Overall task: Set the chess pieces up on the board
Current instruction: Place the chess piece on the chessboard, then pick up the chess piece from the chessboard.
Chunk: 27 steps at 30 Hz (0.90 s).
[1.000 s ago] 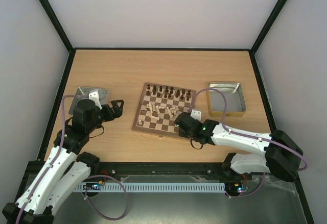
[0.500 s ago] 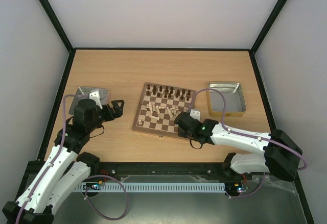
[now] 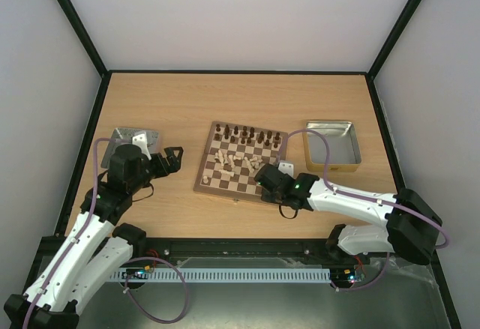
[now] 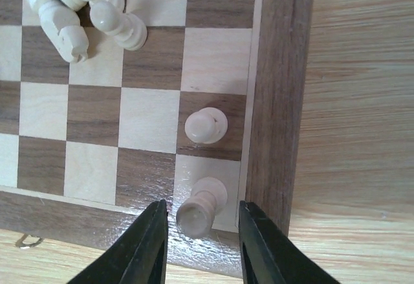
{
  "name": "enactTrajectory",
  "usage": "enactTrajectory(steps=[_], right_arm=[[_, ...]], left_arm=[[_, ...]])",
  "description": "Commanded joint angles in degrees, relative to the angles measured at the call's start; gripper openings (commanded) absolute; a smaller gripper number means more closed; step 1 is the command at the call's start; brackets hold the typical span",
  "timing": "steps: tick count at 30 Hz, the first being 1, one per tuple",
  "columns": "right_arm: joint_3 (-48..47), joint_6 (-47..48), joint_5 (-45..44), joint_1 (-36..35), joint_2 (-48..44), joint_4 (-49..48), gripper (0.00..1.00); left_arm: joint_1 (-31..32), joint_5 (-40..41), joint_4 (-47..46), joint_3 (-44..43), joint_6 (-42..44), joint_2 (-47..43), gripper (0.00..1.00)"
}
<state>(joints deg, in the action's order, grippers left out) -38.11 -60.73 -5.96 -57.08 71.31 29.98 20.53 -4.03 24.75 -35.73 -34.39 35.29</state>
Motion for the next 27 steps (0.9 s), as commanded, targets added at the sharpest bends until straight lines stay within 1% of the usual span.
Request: enactTrajectory(steps=[1,8,14,17,20,23,27], right_arm=[[-3.3,-0.6,-3.1,-0.2,-1.4,2.7,0.32],[-12.0,0.2,-9.9,-0.2,-0.6,5.1,0.35],[-17.9,2.5,-14.5,-0.1,6.9,6.4,0.35],[-18.6,3.1,-14.9,0.4,10.9,6.1,0.33],[-18.1,3.7,-13.5,1.4,12.8,4.6,0.29],[-17.0,5.2,-11.5,2.5,13.9,2.6,0.20],[-16.6,7.2,-9.9,4.3,15.3,0.6,0.18]], left_arm=[[-0.4,-1.2,-1.5,0.2,0.8,-0.2,1.00],[-0.4,-3.2,-2.1,0.7,1.0,-1.5,1.00],[-0.4,-4.8,-1.9,0.8,1.0,-1.9,1.00],[-0.4,-5.1,-2.5,1.1,1.0,-2.2,1.00],[-0.4,-5.3,-2.7,1.3,1.1,-2.3,1.00],[-0.4,-5.7,-3.1,1.7,0.9,-2.3,1.00],[-0.4,-5.4,-3.2,1.8,0.9,-1.7,1.00]])
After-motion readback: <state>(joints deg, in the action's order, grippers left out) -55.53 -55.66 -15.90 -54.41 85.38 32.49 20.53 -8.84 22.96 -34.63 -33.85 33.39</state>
